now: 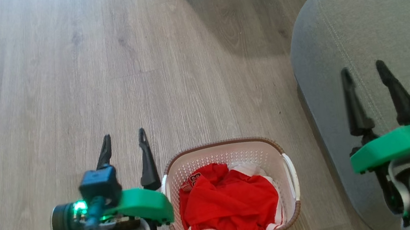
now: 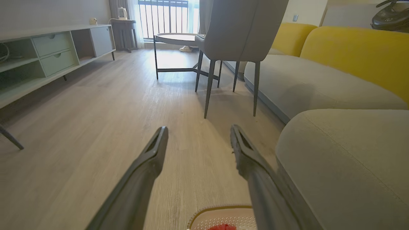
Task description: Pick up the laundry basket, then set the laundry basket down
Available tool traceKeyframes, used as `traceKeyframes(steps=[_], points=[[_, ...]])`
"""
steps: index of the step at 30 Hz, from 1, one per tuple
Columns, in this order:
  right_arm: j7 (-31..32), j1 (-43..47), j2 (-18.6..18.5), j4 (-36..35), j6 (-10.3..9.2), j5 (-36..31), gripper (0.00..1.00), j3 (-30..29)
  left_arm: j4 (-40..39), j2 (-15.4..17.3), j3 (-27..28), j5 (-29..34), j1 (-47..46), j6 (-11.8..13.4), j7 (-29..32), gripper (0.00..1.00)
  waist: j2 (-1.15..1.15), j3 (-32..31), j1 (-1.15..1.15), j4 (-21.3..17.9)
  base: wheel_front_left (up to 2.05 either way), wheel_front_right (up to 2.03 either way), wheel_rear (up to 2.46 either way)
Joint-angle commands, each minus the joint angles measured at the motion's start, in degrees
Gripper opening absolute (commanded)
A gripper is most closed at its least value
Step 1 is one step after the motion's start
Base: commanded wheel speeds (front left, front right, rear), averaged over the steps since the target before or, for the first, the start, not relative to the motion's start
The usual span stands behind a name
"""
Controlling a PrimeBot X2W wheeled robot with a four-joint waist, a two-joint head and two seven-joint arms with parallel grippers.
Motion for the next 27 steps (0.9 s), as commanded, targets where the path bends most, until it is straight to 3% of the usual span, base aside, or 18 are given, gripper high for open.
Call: traceKeyframes(steps=[1, 8, 11, 13, 19, 21, 22, 23, 27], points=[[-0.9, -2.7, -1.1, -2.7, 0.31, -3.1, 1.0, 1.9, -1.9, 1.5, 0.0, 2.4, -4.3, 1.8, -1.0, 1.0, 0.0, 0.1, 0.0, 0.0, 0.0, 0.0, 0.0], [-2.1, -2.6, 0.8, -4.5, 0.33, -8.0, 1.0, 0.8, -4.8, 4.8, -6.5, 8.7, -7.8, 13.6, -2.2, 1.0, 0.0, 0.4, 0.0, -0.1, 0.0, 0.0, 0.0], [-2.6, -2.7, 1.3, -5.3, 0.34, -9.5, 1.0, 0.1, -5.6, 5.8, -9.2, 8.8, -8.7, 16.6, -2.7, 1.0, 0.0, 0.6, 0.0, -0.2, 0.0, 0.0, 0.0], [-2.9, -2.6, 1.6, -5.5, 0.34, -10.2, 1.0, -0.1, -5.7, 5.4, -9.3, 6.4, -8.3, 17.3, -3.0, 1.0, 0.0, 0.7, 0.0, -0.1, 0.0, 0.0, 0.0], [-3.9, -1.5, 2.4, -1.7, 0.36, -8.8, 1.0, -1.5, -6.2, 3.8, -7.0, 5.2, -6.7, 15.0, -4.0, 1.0, 0.0, 0.9, 0.0, -0.3, 0.0, 0.0, 0.0], [-4.3, -1.5, 2.4, -0.5, 0.37, -9.6, 1.0, -1.4, -5.8, 1.8, -5.0, 1.8, -4.9, 10.3, -4.4, 1.0, 0.0, 1.0, 0.0, -0.4, 0.0, 0.0, 0.0], [-4.3, -1.5, 2.4, -0.5, 0.37, -9.6, 1.0, -1.4, -5.8, 1.8, -5.0, 1.8, -4.9, 10.3, -4.4, 1.0, 0.0, 1.0, 0.0, -0.4, 0.0, 0.0, 0.0], [-4.4, -1.3, 2.5, 0.3, 0.37, -10.0, 1.0, -1.6, -5.1, 1.0, -3.3, 0.7, -4.2, 7.6, -4.5, 1.0, 0.0, 1.0, 0.0, -0.4, 0.0, 0.0, 0.0], [-5.1, -1.3, 2.5, 2.7, 0.39, -11.7, 1.0, -1.6, -2.6, -2.7, 4.1, 2.3, -1.6, -0.7, -5.2, 1.0, 0.0, 1.1, 0.0, -0.6, 0.0, 0.0, 0.0]])
